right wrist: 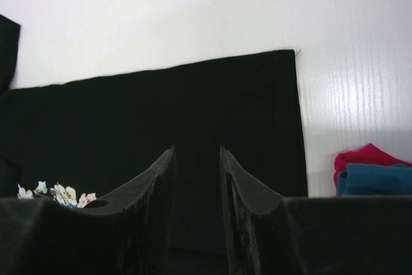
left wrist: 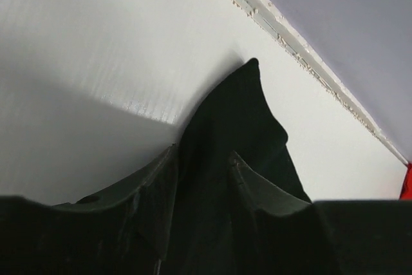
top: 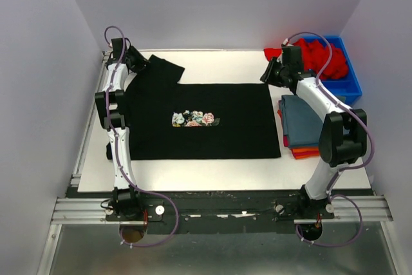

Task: Fold and stack the t-shirts
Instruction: Grap the side of the flattened tshirt furthest away from the robot with both arms

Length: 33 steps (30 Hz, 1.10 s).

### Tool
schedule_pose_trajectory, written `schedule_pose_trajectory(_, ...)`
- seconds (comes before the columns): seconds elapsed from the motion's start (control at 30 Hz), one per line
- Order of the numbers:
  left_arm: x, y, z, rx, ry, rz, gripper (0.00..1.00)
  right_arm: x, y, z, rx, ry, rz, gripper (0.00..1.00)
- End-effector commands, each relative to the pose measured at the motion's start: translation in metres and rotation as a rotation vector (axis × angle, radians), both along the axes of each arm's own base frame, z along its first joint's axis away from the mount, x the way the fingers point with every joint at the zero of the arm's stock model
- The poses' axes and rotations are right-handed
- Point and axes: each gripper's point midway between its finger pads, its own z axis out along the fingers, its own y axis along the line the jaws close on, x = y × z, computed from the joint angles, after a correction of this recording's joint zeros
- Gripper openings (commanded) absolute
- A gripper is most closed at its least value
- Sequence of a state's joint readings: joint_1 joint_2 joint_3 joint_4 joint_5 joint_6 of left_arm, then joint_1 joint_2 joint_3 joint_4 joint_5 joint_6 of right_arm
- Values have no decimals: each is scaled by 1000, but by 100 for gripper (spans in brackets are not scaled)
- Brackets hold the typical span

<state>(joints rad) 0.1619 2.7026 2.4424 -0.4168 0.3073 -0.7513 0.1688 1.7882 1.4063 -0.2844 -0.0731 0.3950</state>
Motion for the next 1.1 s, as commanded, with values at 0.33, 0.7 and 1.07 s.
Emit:
schedule_pose_trajectory(0.33, -11, 3, -31, -107, 49, -43, 0, 15, 4, -15, -16, 81, 36, 41)
schedule_pose_trajectory(0.7, -17, 24, 49, -36, -115, -32, 0, 36, -1, -34, -80, 198, 15, 37)
schedule_pose_trajectory(1.07, -18, -1, 58, -11, -149, -88, 0, 56, -37, -62, -230, 266, -74, 40)
